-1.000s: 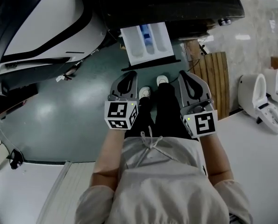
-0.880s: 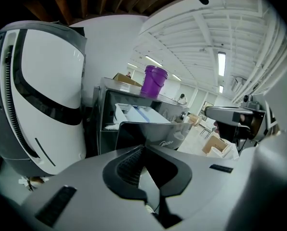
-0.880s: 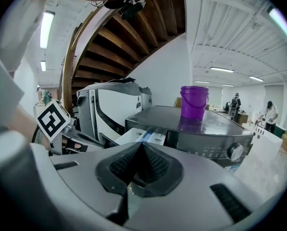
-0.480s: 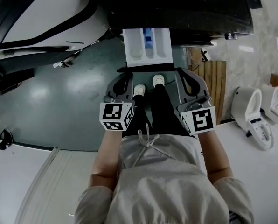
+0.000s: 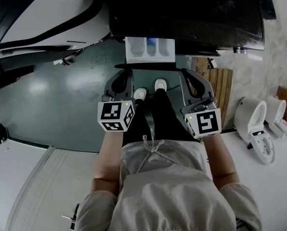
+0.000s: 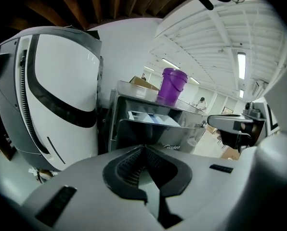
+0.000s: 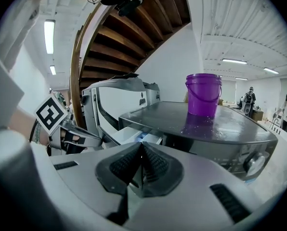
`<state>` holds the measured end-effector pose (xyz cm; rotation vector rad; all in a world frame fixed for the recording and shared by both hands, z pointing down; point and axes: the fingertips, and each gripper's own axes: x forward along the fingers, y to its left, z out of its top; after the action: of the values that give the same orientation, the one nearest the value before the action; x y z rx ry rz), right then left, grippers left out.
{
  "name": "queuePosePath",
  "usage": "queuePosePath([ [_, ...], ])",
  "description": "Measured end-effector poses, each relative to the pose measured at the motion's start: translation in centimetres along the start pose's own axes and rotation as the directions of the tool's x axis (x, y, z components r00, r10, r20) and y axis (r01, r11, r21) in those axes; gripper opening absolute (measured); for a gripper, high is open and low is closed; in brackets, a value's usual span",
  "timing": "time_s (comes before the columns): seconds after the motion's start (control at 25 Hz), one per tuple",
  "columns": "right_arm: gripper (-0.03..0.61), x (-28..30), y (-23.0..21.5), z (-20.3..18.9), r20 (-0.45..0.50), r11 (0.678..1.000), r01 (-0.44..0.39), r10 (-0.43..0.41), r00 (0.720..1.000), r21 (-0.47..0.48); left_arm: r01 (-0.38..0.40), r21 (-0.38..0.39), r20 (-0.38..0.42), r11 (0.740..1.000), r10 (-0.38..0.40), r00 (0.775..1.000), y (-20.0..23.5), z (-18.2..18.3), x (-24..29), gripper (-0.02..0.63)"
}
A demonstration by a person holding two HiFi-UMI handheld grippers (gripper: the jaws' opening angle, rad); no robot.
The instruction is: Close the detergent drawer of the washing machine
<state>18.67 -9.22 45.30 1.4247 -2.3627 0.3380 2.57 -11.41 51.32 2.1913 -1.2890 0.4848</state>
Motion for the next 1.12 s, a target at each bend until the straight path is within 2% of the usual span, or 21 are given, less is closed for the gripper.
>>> queuePosePath([
  [0.16,0.005,1.3,-0.7,0.0,-0.007,1.0,-0.023,0.023,1.0,0.011,-0.022,0.024,0.01,0.999,0.022,1.0,0.4,0.7,0.9,0.018],
  [0.48,0.005,3.5,-1.5,0.7,-0.012,0.998,-0.06,0.06,0.998,0.015,-0.028,0.02,0.009,0.999,0.028,1.0,0.9,1.6,2.1,0.018],
  [1.12,0.005,5.5,-2.5,3.2,0.004,0.998,-0.068,0.068,0.998,-0.018,-0.012,0.1,0.02,0.995,0.01,1.0,2.3,4.7,5.5,0.018],
])
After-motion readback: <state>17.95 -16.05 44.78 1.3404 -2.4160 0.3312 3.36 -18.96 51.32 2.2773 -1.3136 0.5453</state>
